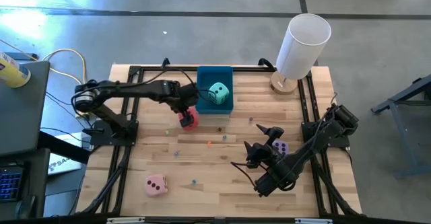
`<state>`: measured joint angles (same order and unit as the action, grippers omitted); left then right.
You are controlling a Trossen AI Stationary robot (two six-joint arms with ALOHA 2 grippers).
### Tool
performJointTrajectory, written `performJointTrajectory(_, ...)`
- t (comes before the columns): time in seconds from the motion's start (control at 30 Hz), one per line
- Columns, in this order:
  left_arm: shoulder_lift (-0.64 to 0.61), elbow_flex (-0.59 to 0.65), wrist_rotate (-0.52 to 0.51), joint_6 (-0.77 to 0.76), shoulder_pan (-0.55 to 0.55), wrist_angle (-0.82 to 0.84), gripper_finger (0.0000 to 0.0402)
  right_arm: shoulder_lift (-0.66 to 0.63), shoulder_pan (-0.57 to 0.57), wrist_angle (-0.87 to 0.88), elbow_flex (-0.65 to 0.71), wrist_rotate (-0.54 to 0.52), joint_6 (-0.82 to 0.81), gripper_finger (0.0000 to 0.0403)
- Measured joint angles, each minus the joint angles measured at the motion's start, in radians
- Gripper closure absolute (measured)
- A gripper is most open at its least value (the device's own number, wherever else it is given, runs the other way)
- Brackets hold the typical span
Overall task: Pick & Place Dice
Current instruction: Put the red die into the blue bin
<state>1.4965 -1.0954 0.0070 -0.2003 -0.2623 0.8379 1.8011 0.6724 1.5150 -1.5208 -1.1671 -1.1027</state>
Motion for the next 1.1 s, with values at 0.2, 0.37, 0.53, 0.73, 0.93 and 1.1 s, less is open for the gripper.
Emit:
performJointTrajectory(0.2, 0.006, 0.000, 0.083, 0.026, -0.032, 0.000, 0.0002, 0.000, 0.000, 0.000, 0.000, 0.000, 0.000, 0.0003)
performJointTrajectory(0.37, 0.006, 0.000, 0.090, 0.028, -0.030, 0.000, 0.0002, 0.000, 0.000, 0.000, 0.000, 0.000, 0.000, 0.0003)
performJointTrajectory(0.53, 0.006, 0.000, 0.063, 0.058, 0.001, 0.000, 0.0002, 0.000, 0.000, 0.000, 0.000, 0.002, 0.000, 0.0003)
performJointTrajectory(0.73, 0.006, 0.000, -0.040, 0.072, 0.062, 0.000, 0.0002, 0.000, 0.000, -0.001, 0.000, 0.011, 0.000, 0.0003)
performJointTrajectory(0.93, 0.006, 0.000, -0.081, 0.020, 0.065, -0.004, 0.0002, 0.000, 0.000, -0.003, 0.000, 0.011, 0.000, 0.0003)
performJointTrajectory(1.1, 0.006, 0.001, -0.075, 0.019, 0.046, -0.004, 0.0002, 0.000, 0.000, -0.004, 0.000, 0.015, 0.000, 0.0003)
